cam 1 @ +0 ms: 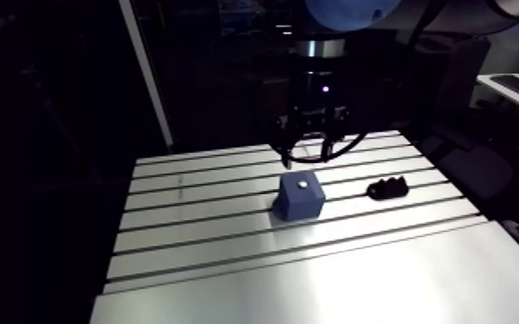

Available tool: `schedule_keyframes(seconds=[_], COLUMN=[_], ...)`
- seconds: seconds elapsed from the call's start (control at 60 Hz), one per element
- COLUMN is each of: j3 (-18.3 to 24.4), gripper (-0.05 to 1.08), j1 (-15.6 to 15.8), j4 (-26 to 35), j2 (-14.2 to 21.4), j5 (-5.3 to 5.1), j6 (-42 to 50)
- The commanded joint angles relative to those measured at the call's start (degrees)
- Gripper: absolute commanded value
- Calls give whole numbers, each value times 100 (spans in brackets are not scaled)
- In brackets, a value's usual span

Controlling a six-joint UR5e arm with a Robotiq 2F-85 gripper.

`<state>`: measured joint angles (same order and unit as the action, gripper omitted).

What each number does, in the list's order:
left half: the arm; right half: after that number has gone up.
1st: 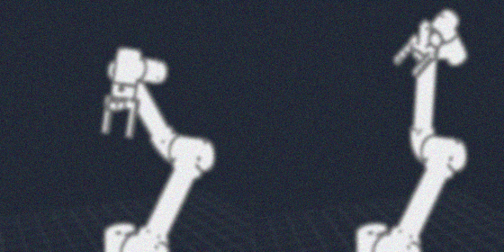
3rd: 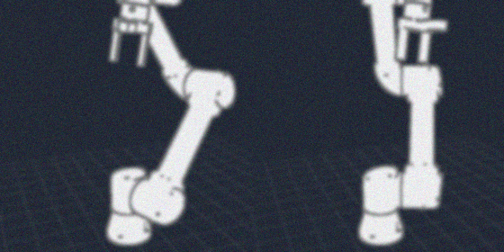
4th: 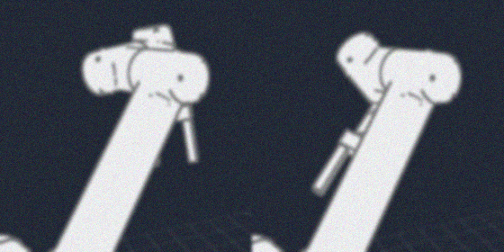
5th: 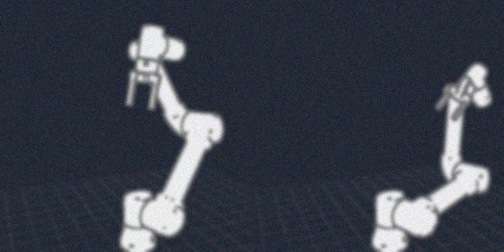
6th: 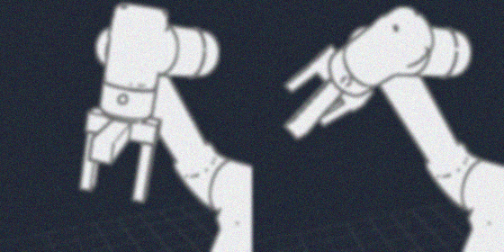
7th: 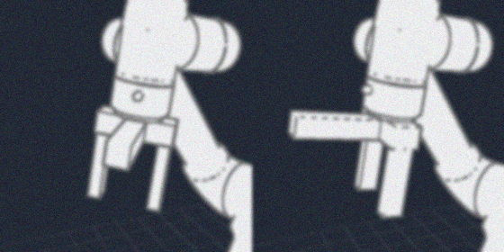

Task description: Pick up the M10 bolt and insert it into the hex recess until seated.

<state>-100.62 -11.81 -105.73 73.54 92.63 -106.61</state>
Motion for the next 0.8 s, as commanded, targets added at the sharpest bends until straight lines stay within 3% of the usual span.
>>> schedule_keyframes(seconds=[0.017, 0.283, 0.8], j3=[-127, -441, -593], gripper=[107, 108, 108], j1=[-39, -23, -49], j4=[-79, -653, -874], j2=[112, 174, 156], j5=[14, -18, -38], j6=[-57, -48, -67])
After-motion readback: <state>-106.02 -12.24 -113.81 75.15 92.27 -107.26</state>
